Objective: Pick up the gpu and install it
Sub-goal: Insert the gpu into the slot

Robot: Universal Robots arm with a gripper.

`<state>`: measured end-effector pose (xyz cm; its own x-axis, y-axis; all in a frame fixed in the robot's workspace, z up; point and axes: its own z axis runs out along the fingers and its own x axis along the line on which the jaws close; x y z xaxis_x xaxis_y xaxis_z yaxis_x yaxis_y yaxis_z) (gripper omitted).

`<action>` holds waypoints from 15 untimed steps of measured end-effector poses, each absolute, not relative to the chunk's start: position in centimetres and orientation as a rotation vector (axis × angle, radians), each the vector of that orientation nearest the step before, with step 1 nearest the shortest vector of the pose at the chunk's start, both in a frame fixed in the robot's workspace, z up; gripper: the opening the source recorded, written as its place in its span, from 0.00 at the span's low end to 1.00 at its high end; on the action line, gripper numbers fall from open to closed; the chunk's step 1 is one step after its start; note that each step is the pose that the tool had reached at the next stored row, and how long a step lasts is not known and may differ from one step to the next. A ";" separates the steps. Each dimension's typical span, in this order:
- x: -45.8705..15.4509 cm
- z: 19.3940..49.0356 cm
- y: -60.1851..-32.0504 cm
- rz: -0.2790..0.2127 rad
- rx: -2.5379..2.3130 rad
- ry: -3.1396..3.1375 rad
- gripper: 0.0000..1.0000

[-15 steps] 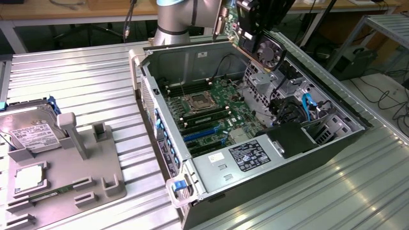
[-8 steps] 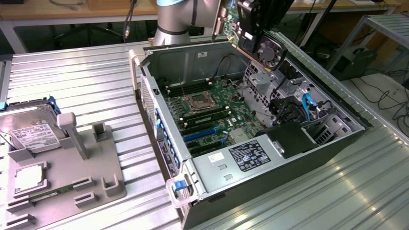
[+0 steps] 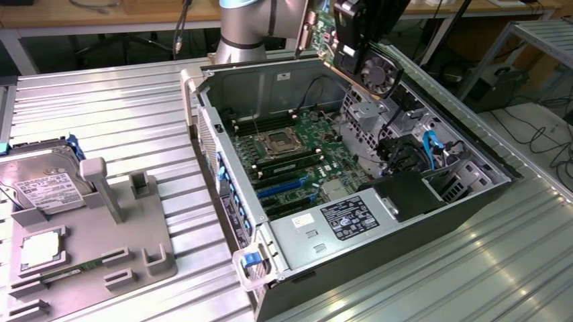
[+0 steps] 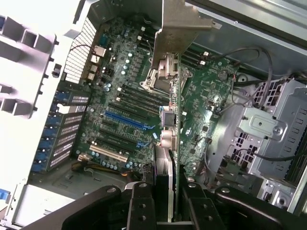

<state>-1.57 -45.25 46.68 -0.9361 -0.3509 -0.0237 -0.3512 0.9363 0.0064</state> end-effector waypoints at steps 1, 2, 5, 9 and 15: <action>-1.6 46.7 -45.2 0.017 -0.565 3.068 0.28; -1.6 46.7 -45.2 0.017 -0.572 3.067 0.28; -1.6 46.7 -45.2 0.017 -0.594 3.062 0.28; -1.6 46.7 -45.2 0.017 -0.624 3.057 0.28; -1.6 46.7 -45.2 0.018 -0.691 3.042 0.28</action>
